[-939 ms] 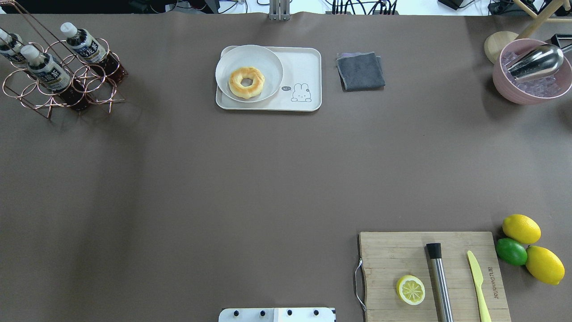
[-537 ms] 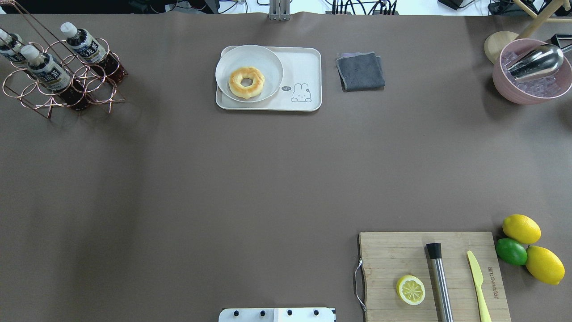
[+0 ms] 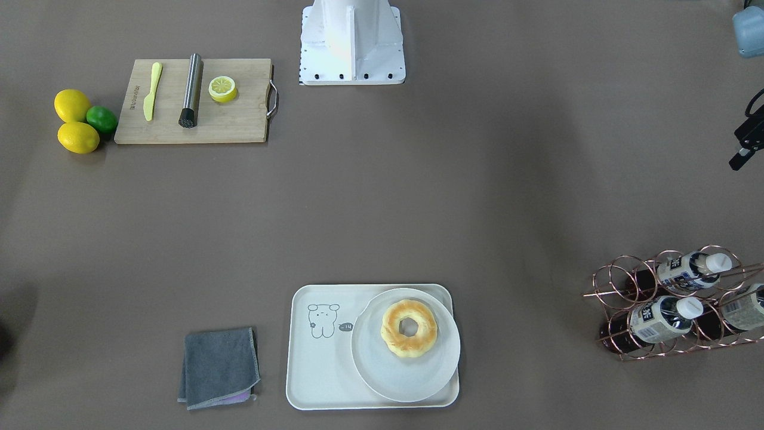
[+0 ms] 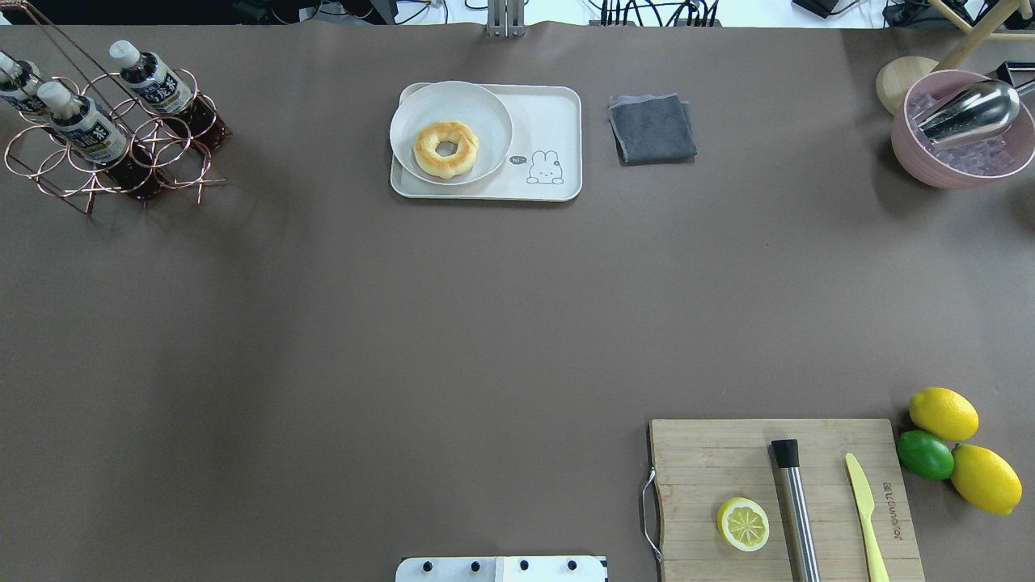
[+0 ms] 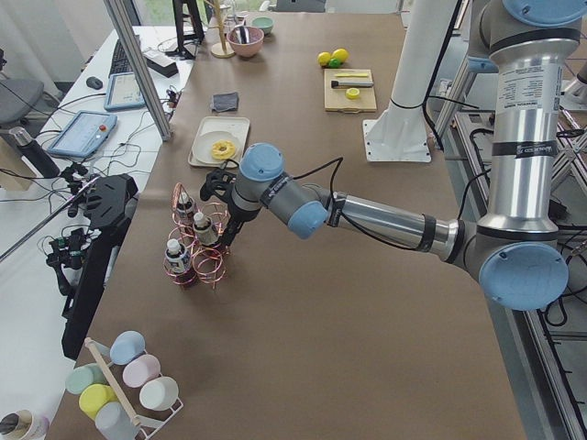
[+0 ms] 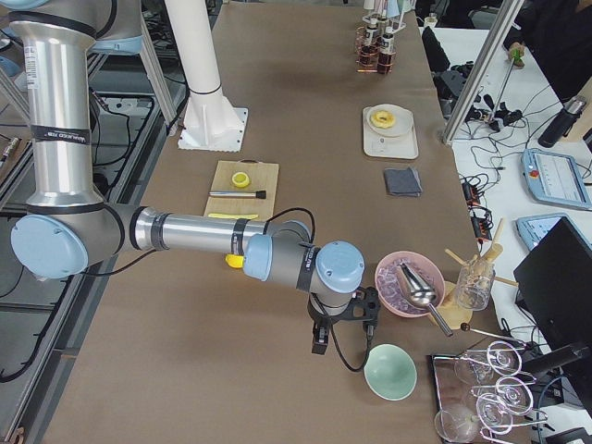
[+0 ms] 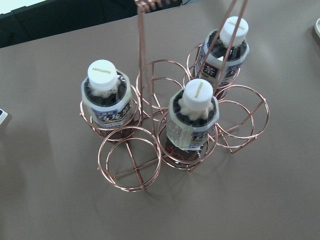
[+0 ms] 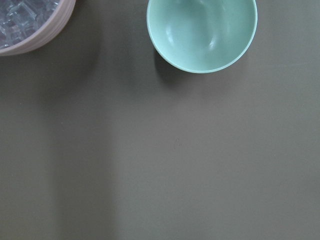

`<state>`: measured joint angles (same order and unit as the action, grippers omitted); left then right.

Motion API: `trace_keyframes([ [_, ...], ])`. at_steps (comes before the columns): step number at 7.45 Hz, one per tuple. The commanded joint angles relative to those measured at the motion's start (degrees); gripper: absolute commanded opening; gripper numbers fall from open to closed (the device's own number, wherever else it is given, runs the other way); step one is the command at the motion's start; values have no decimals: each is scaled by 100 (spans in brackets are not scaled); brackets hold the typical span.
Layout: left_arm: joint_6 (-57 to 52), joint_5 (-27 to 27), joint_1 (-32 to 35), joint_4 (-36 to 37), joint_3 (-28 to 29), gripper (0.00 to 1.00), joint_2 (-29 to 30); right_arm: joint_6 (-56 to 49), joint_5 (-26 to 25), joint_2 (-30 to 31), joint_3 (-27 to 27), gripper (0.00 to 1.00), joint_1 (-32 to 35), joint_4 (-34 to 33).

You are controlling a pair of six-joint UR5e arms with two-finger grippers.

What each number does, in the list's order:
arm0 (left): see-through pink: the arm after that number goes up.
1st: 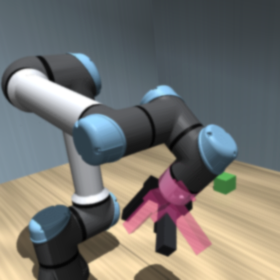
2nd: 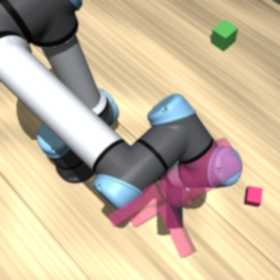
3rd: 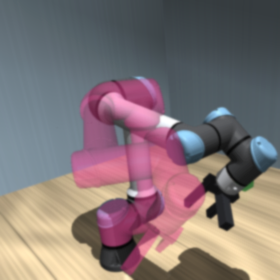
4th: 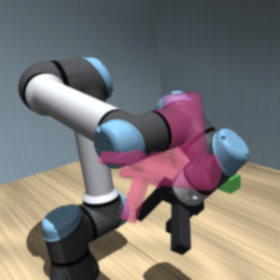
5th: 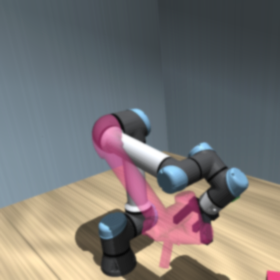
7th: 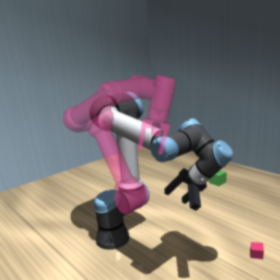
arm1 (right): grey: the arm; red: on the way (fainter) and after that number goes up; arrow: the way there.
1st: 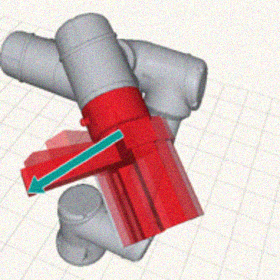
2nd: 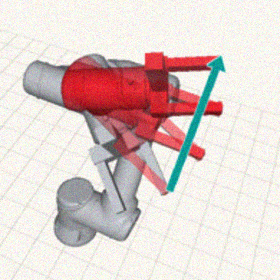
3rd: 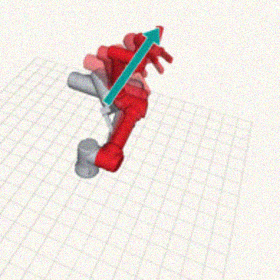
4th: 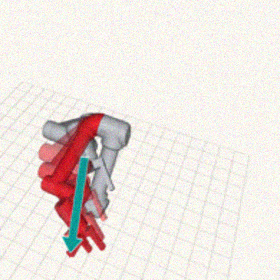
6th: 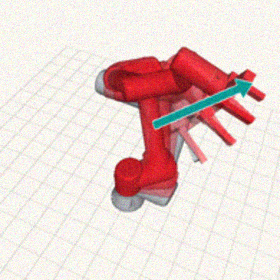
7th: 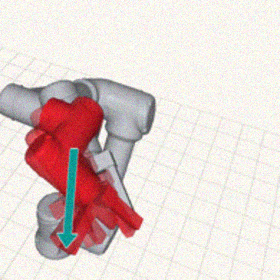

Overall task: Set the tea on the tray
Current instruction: 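Move the left gripper down over the copper carrier toward a tea bottle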

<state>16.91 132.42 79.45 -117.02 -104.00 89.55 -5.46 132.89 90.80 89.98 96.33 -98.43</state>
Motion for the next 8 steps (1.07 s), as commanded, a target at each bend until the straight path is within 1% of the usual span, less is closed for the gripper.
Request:
trace_keyframes([
  [1,-161,-594,-501,224,125,98,369,45,0,-36,-6,100,0,0],
  [3,-57,-560,-518,276,265,98,422,45,0,-28,-15,100,0,0],
  [4,388,-473,-571,981,301,98,806,36,0,-1,-15,100,0,0],
  [5,384,-515,-624,1945,249,98,1262,36,0,16,-15,100,0,0],
  [6,375,-524,-624,2077,266,98,1345,36,0,25,-15,100,0,0],
  [8,287,-551,-624,2052,336,98,1459,36,0,25,-15,100,0,0],
])
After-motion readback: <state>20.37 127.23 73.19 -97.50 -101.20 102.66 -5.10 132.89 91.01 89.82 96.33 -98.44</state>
